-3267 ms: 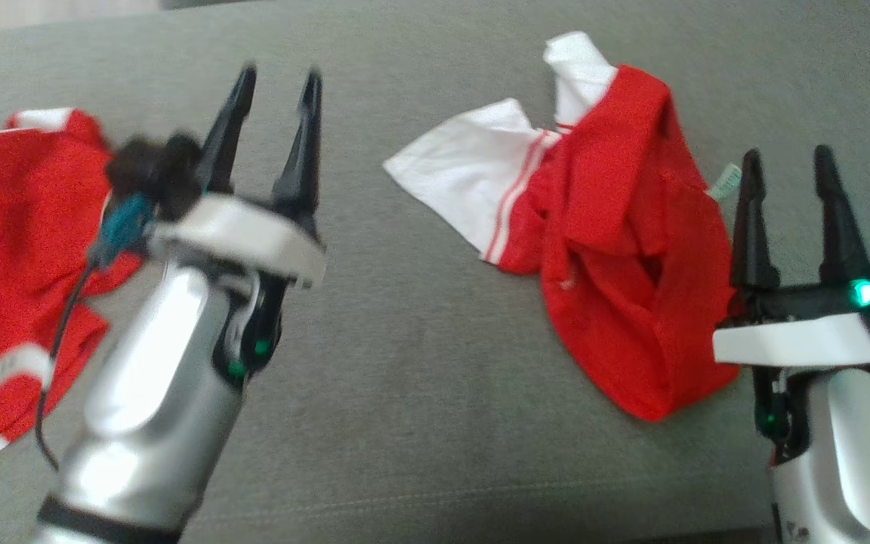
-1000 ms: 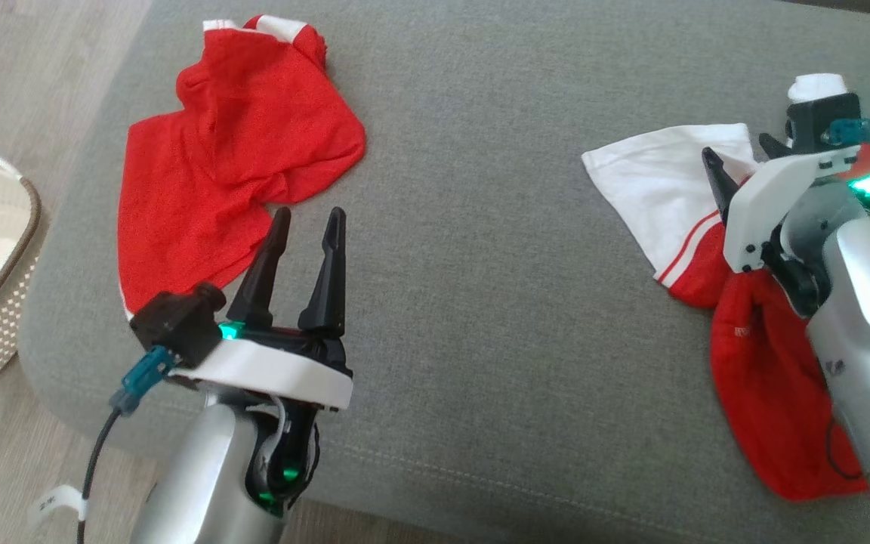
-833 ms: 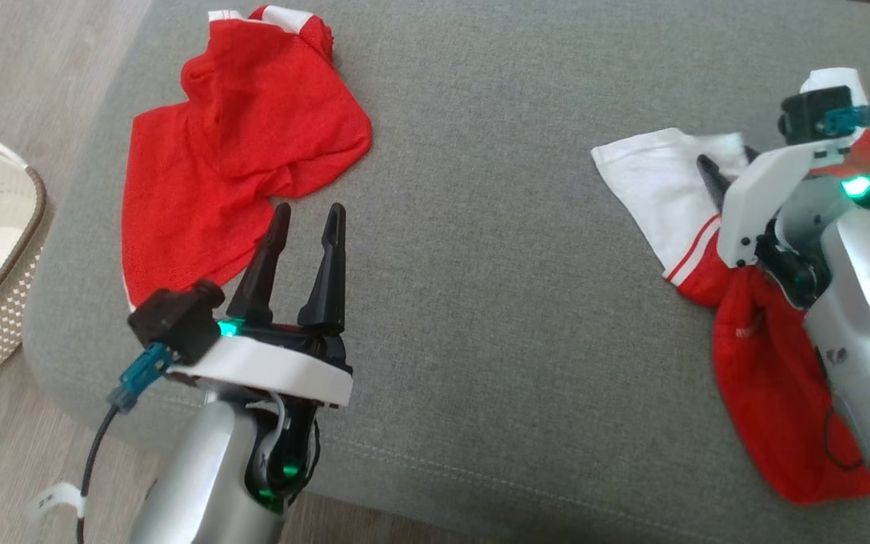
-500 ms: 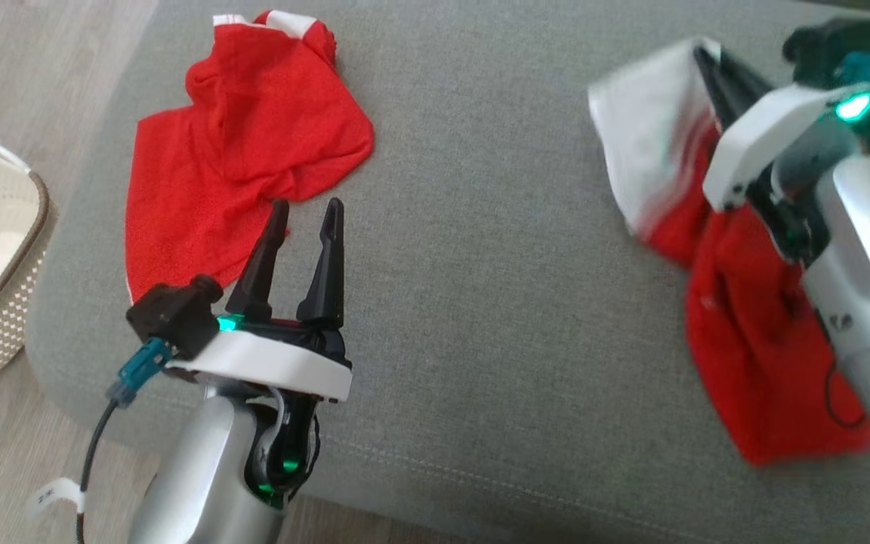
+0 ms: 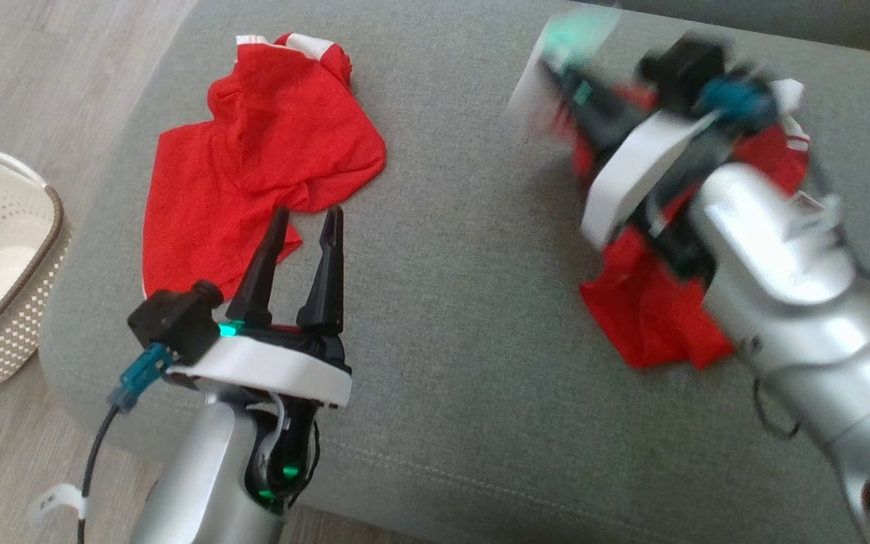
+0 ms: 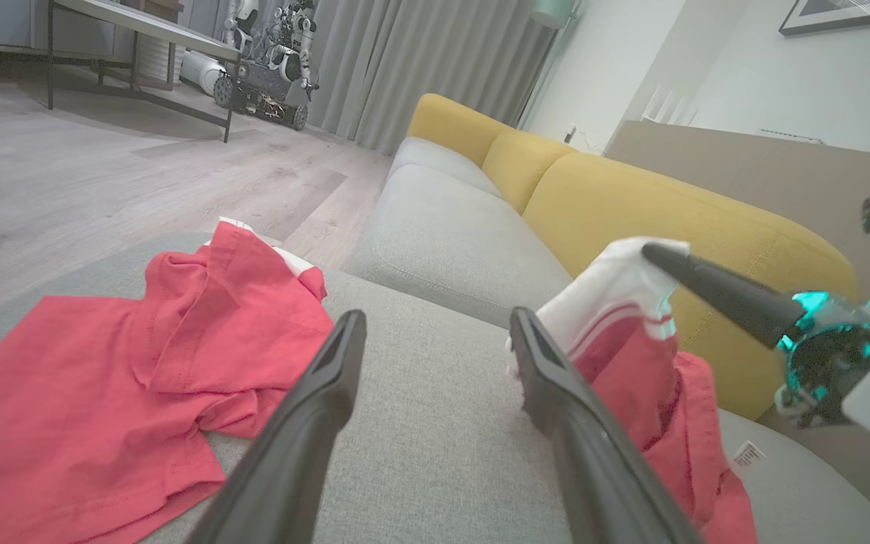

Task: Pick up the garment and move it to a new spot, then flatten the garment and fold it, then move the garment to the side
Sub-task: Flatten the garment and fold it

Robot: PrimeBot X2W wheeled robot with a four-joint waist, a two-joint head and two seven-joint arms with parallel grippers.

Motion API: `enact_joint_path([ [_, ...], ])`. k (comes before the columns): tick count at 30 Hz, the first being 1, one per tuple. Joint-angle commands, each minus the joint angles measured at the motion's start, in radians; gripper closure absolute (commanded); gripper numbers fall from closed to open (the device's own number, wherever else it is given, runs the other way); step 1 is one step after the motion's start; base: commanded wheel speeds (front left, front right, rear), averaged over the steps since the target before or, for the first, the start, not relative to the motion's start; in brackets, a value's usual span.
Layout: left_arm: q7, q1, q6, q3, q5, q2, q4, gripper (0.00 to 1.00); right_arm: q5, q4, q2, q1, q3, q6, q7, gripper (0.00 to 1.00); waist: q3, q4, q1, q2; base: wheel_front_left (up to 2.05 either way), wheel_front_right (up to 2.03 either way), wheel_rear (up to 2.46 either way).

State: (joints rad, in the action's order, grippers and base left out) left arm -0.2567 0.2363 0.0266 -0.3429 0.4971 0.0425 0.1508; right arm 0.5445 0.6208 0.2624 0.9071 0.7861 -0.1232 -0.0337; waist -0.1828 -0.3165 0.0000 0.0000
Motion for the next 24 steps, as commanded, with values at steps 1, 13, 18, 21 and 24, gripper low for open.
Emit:
enact_joint_path([
  [1,-0.005,0.017,-0.005,0.028,0.000,0.008,-0.029,0.00,0.049,-0.015,-0.011,-0.019,0.034,-0.008,0.021,0.00,0.001,0.000,0.0000,0.0000,0.00,0.00,0.00],
  [13,-0.005,0.010,-0.010,0.046,-0.003,0.008,-0.035,0.00,0.153,0.024,0.077,-0.042,0.091,-0.008,-0.070,0.00,0.022,0.076,0.0000,0.0000,0.00,0.00,0.00],
  [18,-0.005,0.003,-0.009,0.049,0.003,0.008,-0.044,0.00,0.131,0.059,0.108,-0.105,-0.020,-0.008,-0.139,0.00,0.042,0.124,0.0000,0.0000,0.00,0.00,0.00],
  [21,-0.005,-0.002,-0.011,0.057,0.004,0.008,-0.054,0.00,0.103,0.051,0.104,-0.183,-0.137,-0.008,-0.188,0.00,0.052,0.163,0.0000,0.0000,0.00,0.00,0.00],
  [24,-0.005,-0.005,-0.010,0.065,0.004,0.008,-0.061,0.00,0.050,0.017,0.086,-0.250,-0.221,-0.008,-0.209,0.00,0.052,0.193,0.0000,0.0000,0.00,0.00,0.00],
])
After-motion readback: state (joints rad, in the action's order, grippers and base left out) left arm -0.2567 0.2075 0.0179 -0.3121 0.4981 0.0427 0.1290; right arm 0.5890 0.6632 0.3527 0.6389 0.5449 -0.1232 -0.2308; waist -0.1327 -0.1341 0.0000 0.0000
